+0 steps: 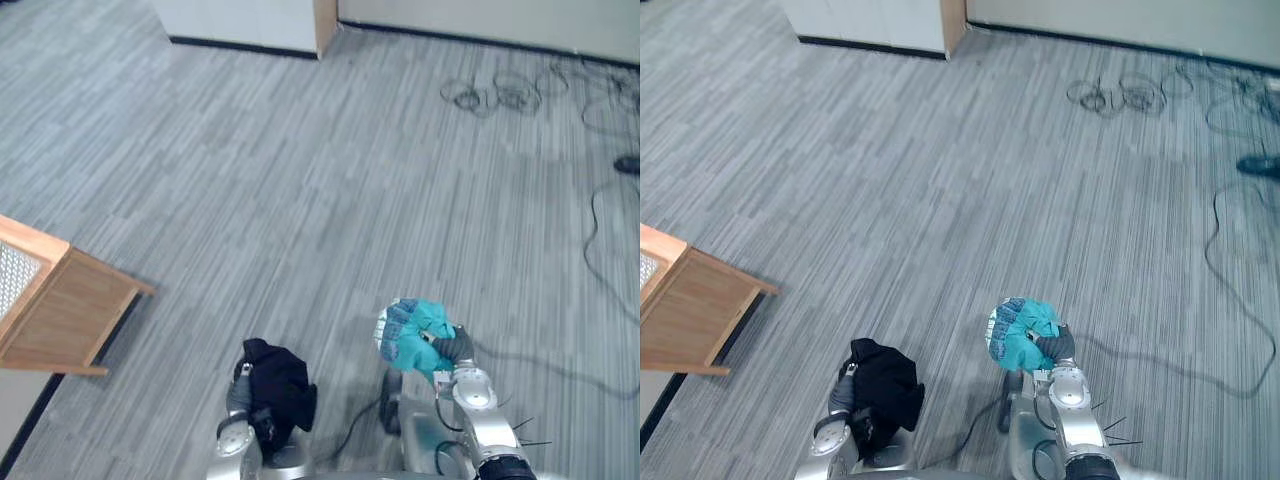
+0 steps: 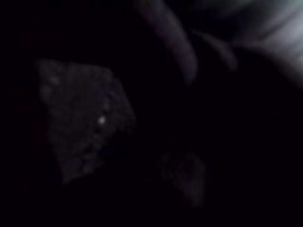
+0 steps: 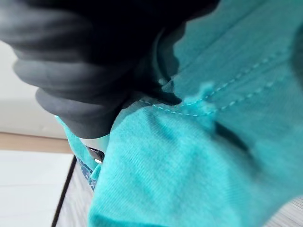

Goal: Tidy the bed and pick cloth on bed and put in laundry

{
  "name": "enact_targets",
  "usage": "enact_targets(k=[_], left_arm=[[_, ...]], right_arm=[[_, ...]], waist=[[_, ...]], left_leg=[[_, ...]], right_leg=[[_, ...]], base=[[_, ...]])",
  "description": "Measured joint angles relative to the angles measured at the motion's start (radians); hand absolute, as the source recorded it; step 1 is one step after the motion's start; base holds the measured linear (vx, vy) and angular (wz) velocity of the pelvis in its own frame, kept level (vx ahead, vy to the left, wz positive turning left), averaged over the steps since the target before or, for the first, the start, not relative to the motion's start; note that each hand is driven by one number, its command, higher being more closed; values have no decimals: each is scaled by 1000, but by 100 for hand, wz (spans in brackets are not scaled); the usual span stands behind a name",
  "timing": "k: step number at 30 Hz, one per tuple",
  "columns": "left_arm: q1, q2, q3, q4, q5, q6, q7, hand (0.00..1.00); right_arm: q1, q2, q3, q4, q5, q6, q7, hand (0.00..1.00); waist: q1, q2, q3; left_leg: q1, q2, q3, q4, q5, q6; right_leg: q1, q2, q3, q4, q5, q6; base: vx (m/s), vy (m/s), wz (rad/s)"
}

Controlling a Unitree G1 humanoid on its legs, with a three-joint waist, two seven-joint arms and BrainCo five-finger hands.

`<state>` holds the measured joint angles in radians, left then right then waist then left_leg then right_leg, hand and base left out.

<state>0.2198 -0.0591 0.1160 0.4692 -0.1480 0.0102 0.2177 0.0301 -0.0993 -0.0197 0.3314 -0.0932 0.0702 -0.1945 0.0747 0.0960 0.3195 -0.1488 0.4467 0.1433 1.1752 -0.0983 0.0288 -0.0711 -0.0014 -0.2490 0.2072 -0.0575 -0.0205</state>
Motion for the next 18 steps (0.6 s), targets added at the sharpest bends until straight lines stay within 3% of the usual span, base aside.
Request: enact_targets(k=[2, 5, 6, 7, 8, 9, 10, 11, 12, 13, 14, 16, 18], left_arm=[[-5, -1, 38, -24, -14, -19, 0, 100], [-4, -2, 55, -37, -19, -24, -1, 100], [1, -2, 58, -37, -19, -23, -1, 100], [7, -1, 63, -38, -19, -21, -3, 100], [7, -1, 65, -38, -19, -21, -3, 100], [10, -7, 75, -38, -17, -18, -8, 100], [15, -10, 79, -38, -17, -18, -11, 100], [29, -11, 98, -36, -16, -17, -19, 100], [31, -11, 122, -31, -16, -13, -18, 100], [39, -8, 121, -29, -16, -10, -20, 100], [43, -11, 128, -30, -17, -4, -16, 100], [43, -11, 126, -30, -16, 3, 5, 100], [42, -5, 112, -31, -16, 3, 27, 100]], right_arm=[[-30, -9, 0, -3, 4, -6, 0, 100], [-61, -32, 0, -2, 4, -6, 3, 100], [-63, -39, 0, -2, 4, -5, 5, 100], [-66, -46, 3, -2, 2, -5, 5, 100], [-67, -50, 5, -1, 0, -5, 5, 100], [-71, -61, 9, 6, -8, -5, 5, 100], [-70, -64, 12, 14, -17, -5, 5, 100], [-69, -60, 20, 46, -35, -5, 5, 100], [-67, -43, 27, 82, -50, -2, 6, 100], [-63, -38, 29, 103, -74, -1, 15, 100], [-63, -36, 30, 106, -91, -2, 25, 100], [-62, -25, 30, 106, -98, -2, 26, 100], [-35, -15, 40, 99, -101, -14, 27, 100]], waist=[[18, -22, -5], [47, -11, -8], [54, -12, -8], [55, -12, -13], [55, -11, -14], [64, -9, -21], [71, -6, -31], [82, -6, -52], [82, -39, -66], [84, -57, -86], [71, -65, -90], [48, -67, -91], [16, -64, -94]], left_leg=[[-102, -58, 82, -51, -56, -21], [-205, -142, 169, -260, -106, -59], [-210, -195, 222, -436, -100, -70], [-199, -229, 363, -645, -77, -81], [-197, -241, 437, -722, -66, -79], [-185, -263, 601, -843, -41, -40], [-183, -274, 656, -867, -36, -21], [-172, -294, 647, -891, 14, 177], [-159, -326, 614, -877, 18, 250], [-136, -353, 575, -892, -8, 252], [-79, -396, 503, -895, -36, 223], [0, -441, 416, -904, -58, 201], [143, -483, 244, -964, -61, 189]], right_leg=[[84, 2, 2, -61, -27, -8], [166, 15, 1, -136, -55, -10], [217, 13, -30, -170, -73, 3], [270, 11, -82, -207, -95, 32], [292, 13, -98, -221, -106, 48], [347, 22, -132, -240, -137, 98], [369, 35, -137, -241, -149, 118], [412, 61, -151, -226, -167, 142], [407, 26, -182, -129, -190, 167], [330, -33, -198, 108, -204, 184], [182, -129, -178, 547, -138, 153], [95, -188, -135, 789, -125, 137], [23, -233, -136, 769, -145, 108]], base=[[617, -312, -7], [642, -179, -11], [753, -84, 26], [645, -50, 39], [656, -33, 53], [534, -8, 41], [685, 17, 47], [719, 33, 62], [738, 51, 95], [872, 142, 145], [726, 145, 137], [722, 99, 166], [721, -41, 224]])
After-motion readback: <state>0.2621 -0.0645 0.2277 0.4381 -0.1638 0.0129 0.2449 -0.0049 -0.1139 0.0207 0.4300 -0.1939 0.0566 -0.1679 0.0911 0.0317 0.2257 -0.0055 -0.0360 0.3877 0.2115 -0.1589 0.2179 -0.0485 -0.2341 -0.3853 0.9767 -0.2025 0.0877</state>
